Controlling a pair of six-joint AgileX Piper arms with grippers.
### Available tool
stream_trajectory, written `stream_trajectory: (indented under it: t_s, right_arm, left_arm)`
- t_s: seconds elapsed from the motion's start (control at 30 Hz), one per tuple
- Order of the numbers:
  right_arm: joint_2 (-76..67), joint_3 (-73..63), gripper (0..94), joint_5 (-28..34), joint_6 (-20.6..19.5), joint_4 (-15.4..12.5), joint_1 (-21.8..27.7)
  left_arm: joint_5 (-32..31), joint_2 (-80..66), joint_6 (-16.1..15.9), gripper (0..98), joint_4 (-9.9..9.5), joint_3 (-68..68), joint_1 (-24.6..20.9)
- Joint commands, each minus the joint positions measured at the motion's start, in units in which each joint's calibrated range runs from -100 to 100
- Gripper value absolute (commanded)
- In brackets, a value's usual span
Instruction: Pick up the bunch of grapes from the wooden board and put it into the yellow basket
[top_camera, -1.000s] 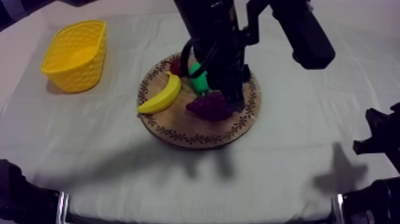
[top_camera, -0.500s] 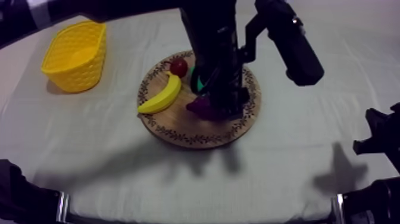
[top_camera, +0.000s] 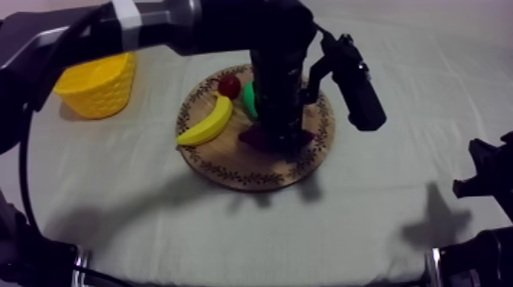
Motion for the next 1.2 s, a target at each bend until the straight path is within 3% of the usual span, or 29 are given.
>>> stream_trajectory:
  t_s: [0.0,0.87,1.17]
  right_arm:
    - [0.0,-0.04,0.3,0.0,0.0,-0.02,0.02]
    - [0.0,-0.04,0.3,0.0,0.0,-0.02,0.02]
    - [0.0,-0.04,0.3,0.0,0.0,-0.02,0.02]
  left_arm:
    - [-0.33,1.44,-0.19,69.9,0.04,-0.5,-0.24]
    - [-1.28,12.86,-2.12,68.9,0.78,-7.03,-2.91]
    - [-1.28,15.1,-1.26,57.8,0.58,-8.16,-3.23]
